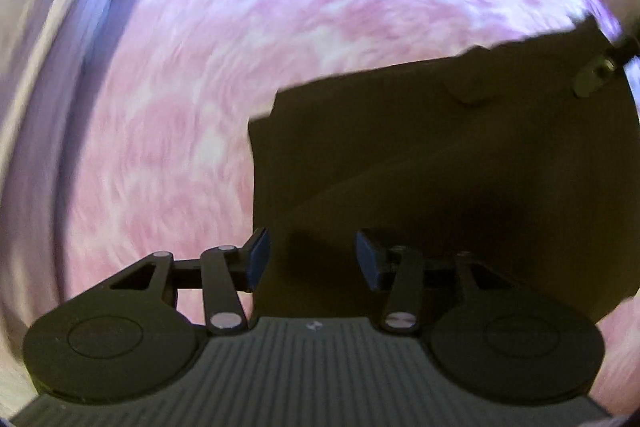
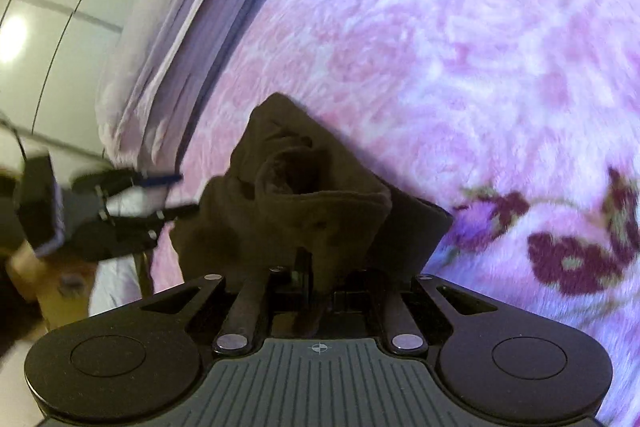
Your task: Fold clothes
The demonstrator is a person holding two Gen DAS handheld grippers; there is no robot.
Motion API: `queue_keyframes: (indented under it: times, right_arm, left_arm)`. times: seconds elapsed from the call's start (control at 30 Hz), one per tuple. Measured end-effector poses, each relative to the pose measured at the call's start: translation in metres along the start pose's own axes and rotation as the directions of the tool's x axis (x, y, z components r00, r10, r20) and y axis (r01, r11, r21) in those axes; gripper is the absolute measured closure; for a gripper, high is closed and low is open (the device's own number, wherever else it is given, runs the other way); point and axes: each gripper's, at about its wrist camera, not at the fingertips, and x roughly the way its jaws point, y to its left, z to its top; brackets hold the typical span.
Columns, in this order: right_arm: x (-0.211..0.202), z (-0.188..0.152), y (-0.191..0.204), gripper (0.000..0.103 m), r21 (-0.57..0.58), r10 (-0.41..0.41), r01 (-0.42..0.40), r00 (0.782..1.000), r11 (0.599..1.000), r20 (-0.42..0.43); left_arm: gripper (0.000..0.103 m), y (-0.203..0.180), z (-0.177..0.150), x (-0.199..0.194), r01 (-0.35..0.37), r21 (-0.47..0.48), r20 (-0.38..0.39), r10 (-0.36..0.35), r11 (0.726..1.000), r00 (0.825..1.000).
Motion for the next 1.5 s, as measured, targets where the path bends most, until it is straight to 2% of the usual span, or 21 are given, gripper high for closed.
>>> queue_keyframes:
  times: [0.1, 0.2, 0.27, 0.33, 0.37, 0.43, 0.47, 0.6, 0.7, 0.73, 0.87, 0.93, 1.0, 1.1, 1.13, 1.17, 1.23, 1.3, 1.4, 1.5]
  right_arm:
    - [-0.001, 0.002, -0.001, 0.098, 0.046, 0.001, -0.002, 1.000, 0.999, 0.021]
    - [-0.002, 0.002, 0.000, 0.098, 0.026, -0.011, 0.011, 1.000, 1.000, 0.020]
    - [0.000, 0.003, 0.000, 0.098, 0.020, -0.015, 0.015, 1.000, 1.000, 0.019]
    - [0.002, 0.002, 0.001, 0.098, 0.013, -0.018, 0.018, 1.000, 1.000, 0.020]
    - [0.003, 0.001, 0.002, 0.098, 0.009, -0.023, 0.023, 1.000, 1.000, 0.020]
    - [0.004, 0.000, 0.002, 0.098, 0.001, -0.033, 0.033, 0.999, 0.999, 0.019]
    - [0.005, 0.002, 0.005, 0.099, -0.012, -0.030, 0.030, 0.999, 0.999, 0.018]
    - [0.008, 0.012, 0.019, 0.099, -0.075, -0.004, 0.004, 1.000, 0.997, 0.012]
    - [0.010, 0.019, 0.030, 0.099, -0.121, 0.016, -0.015, 1.000, 0.993, 0.007]
    - [0.010, 0.022, 0.034, 0.099, -0.137, 0.022, -0.021, 1.000, 0.990, 0.005]
    - [0.012, 0.024, 0.008, 0.099, -0.063, -0.026, 0.026, 1.000, 0.998, -0.002]
    - [0.008, 0.022, 0.000, 0.099, -0.043, -0.036, 0.036, 0.999, 0.998, -0.007]
    - [0.002, 0.018, -0.001, 0.099, -0.059, -0.038, 0.037, 0.999, 0.998, -0.013]
    - [-0.003, 0.014, -0.003, 0.099, -0.054, -0.025, 0.024, 1.000, 0.998, -0.009]
    - [-0.002, 0.013, -0.002, 0.099, -0.054, -0.022, 0.021, 1.000, 0.998, -0.008]
    - [-0.001, 0.013, 0.000, 0.099, -0.057, -0.022, 0.022, 1.000, 0.998, -0.007]
    - [0.002, 0.013, 0.004, 0.099, -0.062, -0.029, 0.029, 1.000, 0.998, -0.001]
    - [0.005, 0.014, 0.009, 0.099, -0.062, -0.031, 0.031, 1.000, 0.998, 0.004]
    - [0.007, 0.015, 0.015, 0.099, -0.066, -0.009, 0.010, 1.000, 0.998, 0.005]
    - [0.011, 0.018, 0.017, 0.099, -0.096, -0.001, 0.001, 1.000, 0.995, 0.006]
  left_arm:
    - [0.053, 0.013, 0.006, 0.012, 0.107, -0.083, 0.052, -0.103, 0.991, 0.993]
    - [0.052, 0.019, 0.025, 0.036, 0.190, -0.127, 0.097, -0.178, 0.974, 0.979]
    - [0.051, 0.023, 0.037, 0.052, 0.263, -0.168, 0.111, -0.246, 0.950, 0.963]
    - [0.053, 0.022, 0.045, 0.067, 0.294, -0.181, 0.095, -0.281, 0.938, 0.955]
    - [0.056, 0.021, 0.046, 0.071, 0.297, -0.175, 0.095, -0.284, 0.939, 0.954]
    - [0.101, 0.020, 0.048, 0.074, 0.314, -0.174, 0.100, -0.300, 0.933, 0.949]
    - [0.101, 0.024, 0.046, 0.067, 0.309, -0.189, 0.108, -0.293, 0.932, 0.950]
    - [0.101, 0.034, 0.034, 0.024, 0.213, -0.183, 0.151, -0.186, 0.960, 0.971]
    - [0.100, 0.042, 0.029, 0.029, 0.171, -0.211, 0.126, -0.147, 0.962, 0.981]
    - [0.095, 0.043, 0.029, 0.037, 0.166, -0.215, 0.113, -0.145, 0.962, 0.983]
    - [0.080, 0.044, 0.033, 0.071, 0.155, -0.207, 0.069, -0.143, 0.966, 0.987]
    - [0.062, 0.046, 0.036, 0.069, 0.125, -0.173, 0.093, -0.111, 0.977, 0.990]
    - [0.060, 0.050, 0.038, 0.073, 0.142, -0.154, 0.079, -0.131, 0.978, 0.988]
    - [0.063, 0.057, 0.039, 0.081, 0.180, -0.154, 0.049, -0.175, 0.971, 0.983]
    - [0.082, 0.059, 0.040, 0.083, 0.207, -0.175, 0.045, -0.203, 0.962, 0.978]
    - [0.088, 0.060, 0.041, 0.082, 0.229, -0.185, 0.048, -0.224, 0.956, 0.973]
    - [0.099, 0.054, 0.038, 0.068, 0.203, -0.174, 0.067, -0.195, 0.963, 0.979]
    - [0.101, 0.050, 0.033, 0.049, 0.170, -0.180, 0.101, -0.154, 0.969, 0.983]
    - [0.101, 0.056, 0.017, 0.019, 0.143, -0.253, 0.162, -0.104, 0.957, 0.981]
    - [0.101, 0.060, 0.006, 0.027, 0.120, -0.278, 0.144, -0.082, 0.953, 0.986]
